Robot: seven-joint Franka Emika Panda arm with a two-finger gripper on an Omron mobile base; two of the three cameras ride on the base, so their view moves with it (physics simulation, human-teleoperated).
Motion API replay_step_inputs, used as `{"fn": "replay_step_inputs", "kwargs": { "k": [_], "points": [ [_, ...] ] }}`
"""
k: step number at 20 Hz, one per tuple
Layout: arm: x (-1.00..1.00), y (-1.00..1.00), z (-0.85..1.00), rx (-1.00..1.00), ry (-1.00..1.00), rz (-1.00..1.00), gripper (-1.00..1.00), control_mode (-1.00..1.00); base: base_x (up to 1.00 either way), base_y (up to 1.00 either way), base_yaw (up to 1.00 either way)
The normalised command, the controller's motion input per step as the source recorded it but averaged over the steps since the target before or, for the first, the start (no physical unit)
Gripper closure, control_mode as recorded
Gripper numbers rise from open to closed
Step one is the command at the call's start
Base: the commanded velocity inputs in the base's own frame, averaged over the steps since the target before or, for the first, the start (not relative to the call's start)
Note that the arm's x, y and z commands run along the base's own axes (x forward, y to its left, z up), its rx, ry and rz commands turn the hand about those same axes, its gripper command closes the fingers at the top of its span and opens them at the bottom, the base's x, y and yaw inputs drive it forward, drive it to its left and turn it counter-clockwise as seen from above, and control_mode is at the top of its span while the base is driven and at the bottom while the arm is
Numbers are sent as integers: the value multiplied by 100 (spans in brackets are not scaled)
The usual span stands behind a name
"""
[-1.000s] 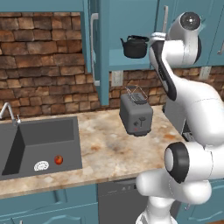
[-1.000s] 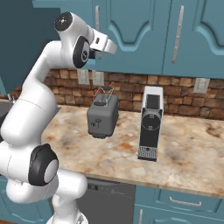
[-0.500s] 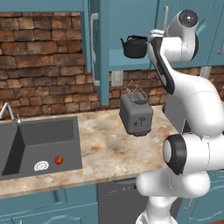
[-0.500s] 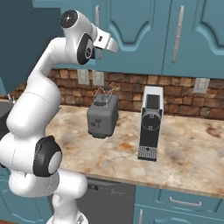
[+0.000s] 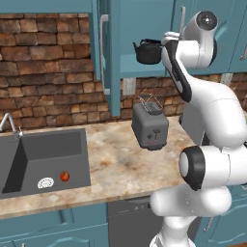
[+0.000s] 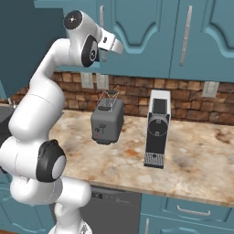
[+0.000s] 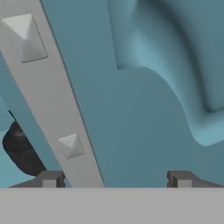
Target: Open the cabinet, pick the kettle from the cabinet, and place it in the sink.
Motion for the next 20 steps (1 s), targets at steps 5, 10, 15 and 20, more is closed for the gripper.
{"fn": "replay_step_inputs", "kwargs": {
  "k": [5, 10, 15, 20],
  "points": [
    [13, 5, 0, 4, -1, 4, -100, -100, 0, 0, 0],
    [16, 2, 2, 7, 0, 6, -100, -100, 0, 0, 0],
    [19, 1, 4, 6, 0, 7, -100, -100, 0, 0, 0],
    [19, 8, 1, 6, 0, 8, -100, -100, 0, 0, 0]
  ]
}}
